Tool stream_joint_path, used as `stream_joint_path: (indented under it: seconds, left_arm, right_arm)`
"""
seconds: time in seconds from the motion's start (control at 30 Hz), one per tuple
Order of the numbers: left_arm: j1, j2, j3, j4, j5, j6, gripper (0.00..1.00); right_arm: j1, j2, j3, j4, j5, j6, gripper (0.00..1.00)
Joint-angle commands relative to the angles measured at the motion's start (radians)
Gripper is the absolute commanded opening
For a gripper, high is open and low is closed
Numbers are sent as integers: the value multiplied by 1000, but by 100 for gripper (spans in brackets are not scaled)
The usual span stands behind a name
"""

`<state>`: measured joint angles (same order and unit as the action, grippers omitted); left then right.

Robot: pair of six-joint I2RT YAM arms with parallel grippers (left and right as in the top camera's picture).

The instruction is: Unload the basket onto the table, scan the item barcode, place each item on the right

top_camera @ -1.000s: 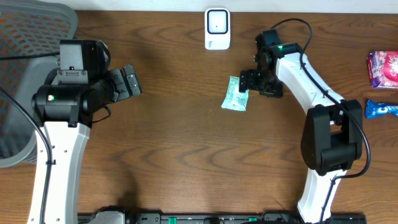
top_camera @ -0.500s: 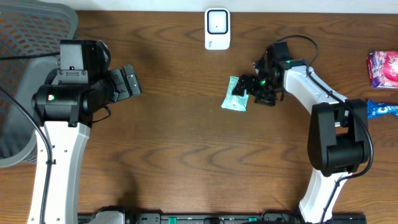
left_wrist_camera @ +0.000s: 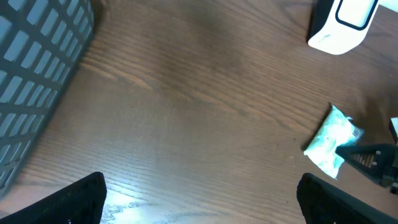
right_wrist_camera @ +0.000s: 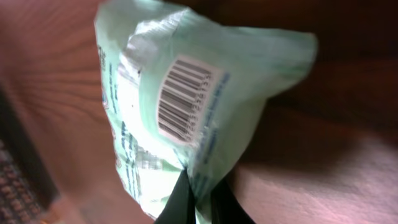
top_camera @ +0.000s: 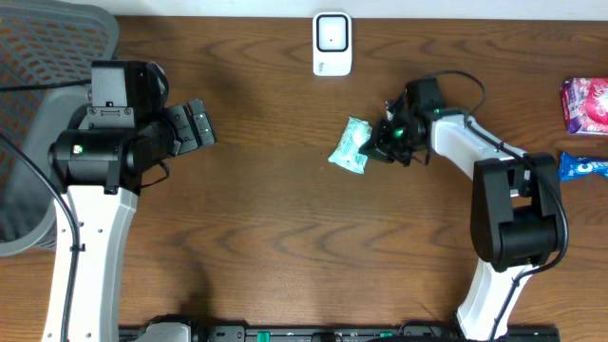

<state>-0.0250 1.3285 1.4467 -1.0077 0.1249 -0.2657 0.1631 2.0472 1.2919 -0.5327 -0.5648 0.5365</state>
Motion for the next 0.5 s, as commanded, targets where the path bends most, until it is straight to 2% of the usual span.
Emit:
stream_joint_path:
  seconds: [0.0, 0.07, 0.13, 0.23, 0.3, 0.37, 0.4, 0.47]
  left_arm:
    - [3, -2, 1, -2, -5, -2, 98]
    - [3, -2, 1, -2, -5, -2, 98]
    - [3, -2, 1, -2, -5, -1, 98]
    - [3, -2, 1, -2, -5, -2, 98]
    - [3, -2, 1, -2, -5, -2, 98]
    - [3, -2, 1, -2, -5, -2, 98]
    - [3, -2, 1, -2, -5, -2, 98]
    - [3, -2, 1, -2, -5, -2, 98]
  right_arm:
    - [3, 18, 154, -98, 162, -101, 1]
    - [32, 18, 290, -251, 402, -160, 1]
    - [69, 18, 357, -327, 610, -189, 1]
    - [138, 18, 383, -397, 964, -197, 1]
    - [170, 21, 371, -410, 1060, -197, 1]
    - [193, 21, 348, -407, 1031, -186, 1]
    - [198, 21, 338, -403, 971, -164, 6]
    - [196, 21, 328, -392, 819, -115, 53]
